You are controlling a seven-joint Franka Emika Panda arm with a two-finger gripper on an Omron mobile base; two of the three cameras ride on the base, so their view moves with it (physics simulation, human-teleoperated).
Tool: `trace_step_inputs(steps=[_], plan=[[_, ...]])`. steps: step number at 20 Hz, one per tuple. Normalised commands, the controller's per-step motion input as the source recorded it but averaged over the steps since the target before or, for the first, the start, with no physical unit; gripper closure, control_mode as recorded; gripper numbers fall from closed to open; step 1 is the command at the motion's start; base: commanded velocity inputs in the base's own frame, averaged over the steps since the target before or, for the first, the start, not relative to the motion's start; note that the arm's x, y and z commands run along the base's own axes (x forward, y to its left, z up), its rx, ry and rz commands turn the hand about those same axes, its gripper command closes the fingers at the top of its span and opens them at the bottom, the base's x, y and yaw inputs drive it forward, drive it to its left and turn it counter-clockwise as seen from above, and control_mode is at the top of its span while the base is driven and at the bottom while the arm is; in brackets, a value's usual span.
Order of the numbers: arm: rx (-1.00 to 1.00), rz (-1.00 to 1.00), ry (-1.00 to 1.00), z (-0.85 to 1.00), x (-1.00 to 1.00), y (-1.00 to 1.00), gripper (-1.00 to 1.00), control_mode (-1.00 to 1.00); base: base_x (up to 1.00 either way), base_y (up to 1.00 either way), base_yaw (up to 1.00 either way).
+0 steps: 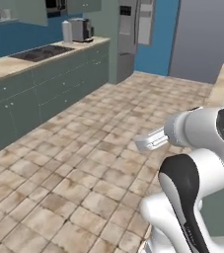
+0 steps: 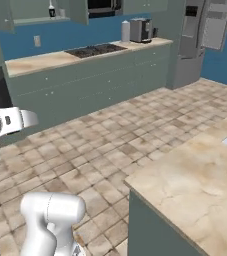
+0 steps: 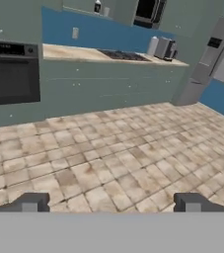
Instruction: There is a bowl on the dining counter. Grab a lemon wedge from the fridge and place it in the bowl. Then get the liquor bottle and glass cup from the cabinet and place them next to the bowl.
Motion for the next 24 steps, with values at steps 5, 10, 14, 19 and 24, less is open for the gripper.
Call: trace_step_inputs(steps=[5,10,14,19,24], plan=[[0.00,0.00,0.00,0.00,0.00,0.00,-1.00,1.00,1.00,0.74,-0.34],[0.00,0.00,0.00,0.00,0.00,0.00,-1.00,1.00,1.00,0.73,-0.30],[0.00,0.00,0.00,0.00,0.00,0.00,-1.00,1.00,1.00,0.68,-0.22],[0.00,0.00,0.00,0.00,0.00,0.00,-1.00,1.00,1.00,0.64,-0.12],[0.00,0.00,0.00,0.00,0.00,0.00,-1.00,1.00,1.00,0.35,0.02]])
